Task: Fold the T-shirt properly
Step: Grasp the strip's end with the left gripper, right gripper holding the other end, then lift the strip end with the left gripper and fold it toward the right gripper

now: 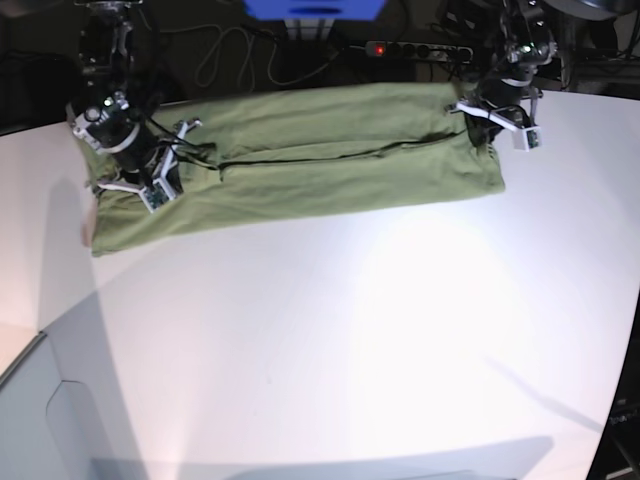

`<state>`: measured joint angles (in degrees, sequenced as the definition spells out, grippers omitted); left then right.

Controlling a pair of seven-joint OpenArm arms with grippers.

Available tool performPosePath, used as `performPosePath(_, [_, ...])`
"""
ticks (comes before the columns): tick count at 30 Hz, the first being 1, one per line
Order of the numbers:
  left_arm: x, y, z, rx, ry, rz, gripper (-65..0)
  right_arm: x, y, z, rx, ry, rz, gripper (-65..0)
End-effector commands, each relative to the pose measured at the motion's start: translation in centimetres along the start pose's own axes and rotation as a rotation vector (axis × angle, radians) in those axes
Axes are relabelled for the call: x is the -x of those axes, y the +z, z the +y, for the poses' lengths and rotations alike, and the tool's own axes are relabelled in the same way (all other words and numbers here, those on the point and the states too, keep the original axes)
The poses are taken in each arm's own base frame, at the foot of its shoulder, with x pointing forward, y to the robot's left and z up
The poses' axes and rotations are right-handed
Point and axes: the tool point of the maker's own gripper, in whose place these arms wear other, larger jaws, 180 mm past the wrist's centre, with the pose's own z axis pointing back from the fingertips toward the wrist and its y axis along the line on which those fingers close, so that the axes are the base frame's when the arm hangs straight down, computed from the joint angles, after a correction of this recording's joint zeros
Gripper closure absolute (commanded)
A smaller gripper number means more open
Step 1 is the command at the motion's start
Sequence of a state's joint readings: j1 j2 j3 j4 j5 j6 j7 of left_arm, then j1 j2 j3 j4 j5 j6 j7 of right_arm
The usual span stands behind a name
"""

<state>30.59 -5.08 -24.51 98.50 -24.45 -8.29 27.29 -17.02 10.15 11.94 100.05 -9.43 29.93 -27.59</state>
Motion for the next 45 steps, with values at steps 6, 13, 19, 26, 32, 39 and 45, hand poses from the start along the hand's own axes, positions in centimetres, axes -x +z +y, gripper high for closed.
performPosePath(6, [-2.0, 0.4, -0.3, 0.013, -0.025, -0.055, 0.0, -0.1, 1.3, -3.2, 0.089, -0.034, -0.028, 0.0])
performPosePath(13, [-4.8, 0.7, 0.9, -0.023, -0.024, -0.126, 0.0, 0.7, 2.2, -6.0, 0.165, -0.070, -0.014, 0.0])
performPosePath(19, [-5.2, 0.4, 0.5, -0.014, -0.023, -0.135, 0.0, 2.9, 1.4, -5.4, 0.138, -0.108, 0.032, 0.0])
performPosePath(26, [-6.1, 0.9, -0.1, -0.006, -0.034, -0.163, 0.0, 4.5, 0.4, -4.5, 0.111, -0.158, 0.064, 0.0])
performPosePath(32, [-9.1, 2.5, -2.9, 0.042, -0.065, -0.259, 0.0, 4.7, -0.5, -4.9, 0.109, -0.177, 0.070, 0.0])
performPosePath(39, [-9.2, 2.8, -10.8, 0.236, -0.083, -0.277, 0.0, 4.5, -0.5, -4.8, 0.105, -0.174, 0.068, 0.0])
performPosePath(45, [-7.3, 1.0, -17.3, 0.340, 0.013, -0.199, 0.0, 4.5, -0.5, -4.8, 0.104, -0.173, 0.067, 0.0])
